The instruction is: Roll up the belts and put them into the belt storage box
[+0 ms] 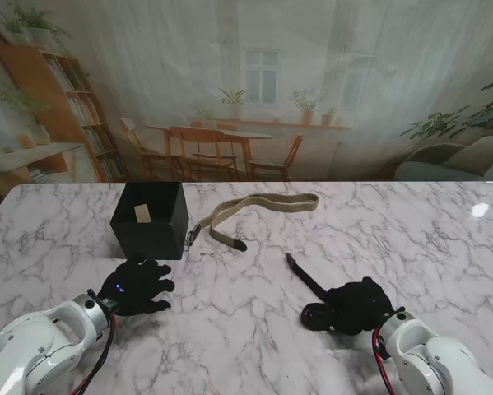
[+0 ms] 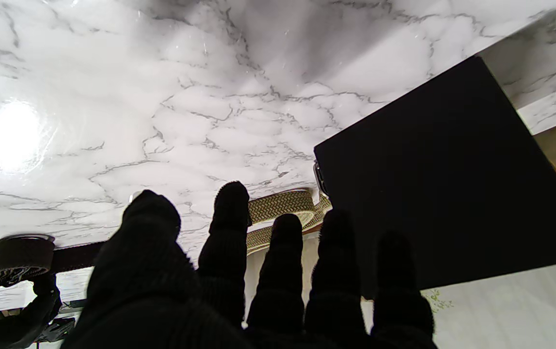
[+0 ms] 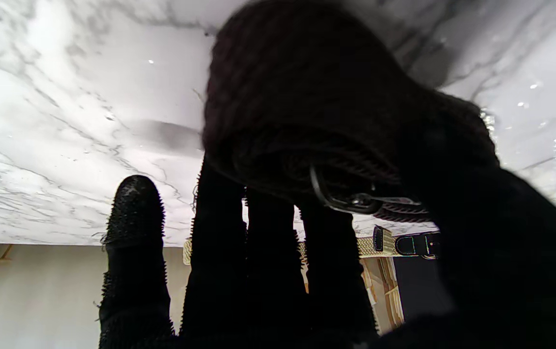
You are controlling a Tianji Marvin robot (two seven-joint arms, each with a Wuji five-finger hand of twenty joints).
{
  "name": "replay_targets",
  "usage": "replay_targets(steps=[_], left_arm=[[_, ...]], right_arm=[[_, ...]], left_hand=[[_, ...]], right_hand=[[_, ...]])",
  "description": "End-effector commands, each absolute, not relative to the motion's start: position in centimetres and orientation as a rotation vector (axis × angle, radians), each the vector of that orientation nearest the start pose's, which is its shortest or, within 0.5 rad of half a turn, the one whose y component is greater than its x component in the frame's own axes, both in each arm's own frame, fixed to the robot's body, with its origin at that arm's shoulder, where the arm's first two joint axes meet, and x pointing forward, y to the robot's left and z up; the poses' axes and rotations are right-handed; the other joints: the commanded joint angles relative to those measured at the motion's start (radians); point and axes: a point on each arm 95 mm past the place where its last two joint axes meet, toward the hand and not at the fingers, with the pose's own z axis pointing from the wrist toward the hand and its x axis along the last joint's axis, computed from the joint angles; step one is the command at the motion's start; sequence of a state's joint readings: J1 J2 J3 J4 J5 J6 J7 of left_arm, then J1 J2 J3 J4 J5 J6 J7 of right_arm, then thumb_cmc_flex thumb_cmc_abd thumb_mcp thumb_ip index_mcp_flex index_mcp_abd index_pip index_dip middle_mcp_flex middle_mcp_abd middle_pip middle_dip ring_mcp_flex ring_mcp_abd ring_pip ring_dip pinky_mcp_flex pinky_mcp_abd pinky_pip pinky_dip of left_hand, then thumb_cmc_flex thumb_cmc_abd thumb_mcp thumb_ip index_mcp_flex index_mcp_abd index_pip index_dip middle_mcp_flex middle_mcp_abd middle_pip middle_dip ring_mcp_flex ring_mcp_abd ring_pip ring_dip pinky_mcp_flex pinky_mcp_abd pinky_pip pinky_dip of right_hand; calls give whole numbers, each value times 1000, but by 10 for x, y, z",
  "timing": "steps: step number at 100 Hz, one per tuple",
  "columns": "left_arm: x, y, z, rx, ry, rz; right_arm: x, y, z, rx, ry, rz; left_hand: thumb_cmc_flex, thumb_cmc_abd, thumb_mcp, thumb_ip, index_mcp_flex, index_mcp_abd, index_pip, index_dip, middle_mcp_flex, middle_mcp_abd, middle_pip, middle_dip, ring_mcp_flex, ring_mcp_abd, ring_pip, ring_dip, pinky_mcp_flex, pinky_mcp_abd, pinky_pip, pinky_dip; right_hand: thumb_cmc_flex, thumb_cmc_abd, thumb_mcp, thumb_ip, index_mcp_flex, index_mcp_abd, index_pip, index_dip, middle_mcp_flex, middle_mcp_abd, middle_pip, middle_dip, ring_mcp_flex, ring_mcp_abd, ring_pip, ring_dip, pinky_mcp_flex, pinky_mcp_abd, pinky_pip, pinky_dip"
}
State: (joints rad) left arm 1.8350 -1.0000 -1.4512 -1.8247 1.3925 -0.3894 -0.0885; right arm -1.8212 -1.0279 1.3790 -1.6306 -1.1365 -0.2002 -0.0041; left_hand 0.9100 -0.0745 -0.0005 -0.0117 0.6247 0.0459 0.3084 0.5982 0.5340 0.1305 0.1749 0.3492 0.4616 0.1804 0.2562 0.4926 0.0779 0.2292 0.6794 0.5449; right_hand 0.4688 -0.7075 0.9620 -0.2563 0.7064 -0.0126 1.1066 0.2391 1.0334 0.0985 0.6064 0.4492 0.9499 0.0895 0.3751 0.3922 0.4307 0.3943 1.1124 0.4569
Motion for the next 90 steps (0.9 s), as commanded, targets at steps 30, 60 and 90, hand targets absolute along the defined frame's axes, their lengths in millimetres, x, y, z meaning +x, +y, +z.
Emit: replay_targets(steps=[30,60,90], left_arm=[[332,39,-320,-735,1981,-1222],[332,39,-321,-736,1980,-1222],[331,40,-321,-737,1979,-1216]], right_arm=[[334,-58,-384,1122,1762,1367],[335,-58,-386,1121,1766,1411],[337,-59,-394,1115,1740,1429]], left_hand=[[-24,36,-18,-1,21,11,5,-3,-3,18,-22,-10,-15,22,-32,-11,-20,42,-31,-8],[-25,36,-18,-1,21,11,7,-3,-3,19,-23,-10,-15,22,-32,-11,-20,42,-32,-7],[-25,36,-18,-1,20,11,6,-4,-3,17,-23,-9,-14,21,-32,-10,-19,41,-32,-7]], right_hand=[[87,83,118,21,-70,-114,-47,64,260,-109,314,106,197,-44,131,80,72,-92,94,9],[90,188,158,154,-252,-125,-501,43,311,-111,353,105,236,-46,150,99,75,-79,99,-15],[169,256,162,155,-496,-401,-499,-32,370,-87,298,86,311,-13,192,104,124,-7,102,-16]])
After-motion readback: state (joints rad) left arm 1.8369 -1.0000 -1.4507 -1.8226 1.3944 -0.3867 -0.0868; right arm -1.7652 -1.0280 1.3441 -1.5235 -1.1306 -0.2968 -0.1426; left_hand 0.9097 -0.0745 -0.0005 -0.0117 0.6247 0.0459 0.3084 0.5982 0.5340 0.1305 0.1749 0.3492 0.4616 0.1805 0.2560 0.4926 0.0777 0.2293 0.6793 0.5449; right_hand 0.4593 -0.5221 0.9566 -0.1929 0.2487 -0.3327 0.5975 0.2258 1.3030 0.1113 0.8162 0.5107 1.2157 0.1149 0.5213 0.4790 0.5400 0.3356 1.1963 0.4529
